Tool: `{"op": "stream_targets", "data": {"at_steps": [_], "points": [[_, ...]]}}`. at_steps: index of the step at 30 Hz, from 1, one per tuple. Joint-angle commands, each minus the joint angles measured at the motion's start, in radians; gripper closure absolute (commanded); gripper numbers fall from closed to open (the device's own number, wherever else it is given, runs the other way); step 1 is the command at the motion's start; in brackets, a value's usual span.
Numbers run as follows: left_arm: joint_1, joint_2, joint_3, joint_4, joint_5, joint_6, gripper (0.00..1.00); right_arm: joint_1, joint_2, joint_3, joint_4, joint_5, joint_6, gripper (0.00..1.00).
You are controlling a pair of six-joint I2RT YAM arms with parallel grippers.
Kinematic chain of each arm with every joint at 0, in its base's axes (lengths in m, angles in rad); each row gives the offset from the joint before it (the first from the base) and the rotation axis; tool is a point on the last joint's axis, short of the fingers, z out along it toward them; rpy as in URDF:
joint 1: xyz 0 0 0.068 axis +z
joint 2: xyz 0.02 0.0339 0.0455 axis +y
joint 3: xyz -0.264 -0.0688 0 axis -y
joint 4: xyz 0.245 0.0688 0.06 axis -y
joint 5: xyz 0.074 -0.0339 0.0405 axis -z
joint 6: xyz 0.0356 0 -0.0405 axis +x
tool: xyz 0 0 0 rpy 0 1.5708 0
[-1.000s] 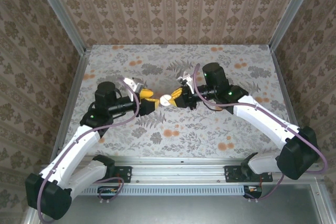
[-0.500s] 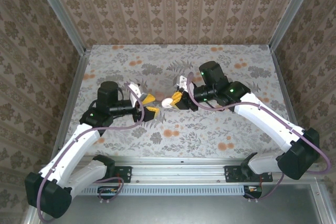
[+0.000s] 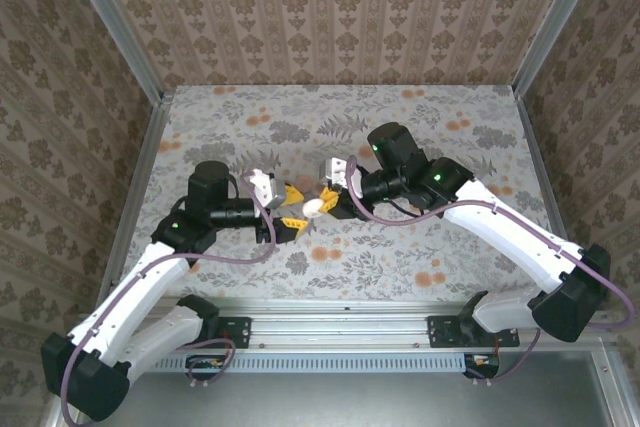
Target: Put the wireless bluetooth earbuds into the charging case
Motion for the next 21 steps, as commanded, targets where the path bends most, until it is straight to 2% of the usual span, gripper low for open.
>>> {"op": "stream_targets", "data": {"at_steps": [1, 4, 8, 14, 19, 21], "points": [[-0.010, -0.010, -0.015, 0.000, 0.027, 0.043, 0.41, 0.018, 0.000, 0.033, -0.002, 0.009, -0.008, 0.83], [-0.013, -0.010, -0.017, -0.001, 0.031, 0.043, 0.43, 0.027, 0.002, 0.030, 0.008, 0.015, -0.004, 0.83], [-0.019, -0.005, -0.018, 0.007, 0.043, 0.038, 0.39, 0.032, 0.004, 0.030, 0.013, 0.029, 0.000, 0.83], [-0.019, 0.019, 0.001, -0.014, 0.059, 0.035, 0.48, 0.040, 0.007, 0.025, 0.052, 0.030, 0.012, 0.83], [-0.021, 0.019, 0.002, 0.006, 0.076, 0.023, 0.49, 0.045, 0.013, 0.023, 0.059, 0.034, 0.011, 0.83], [-0.021, 0.019, 0.003, 0.019, 0.078, 0.013, 0.52, 0.046, 0.016, 0.026, 0.056, 0.034, 0.008, 0.83]]}}
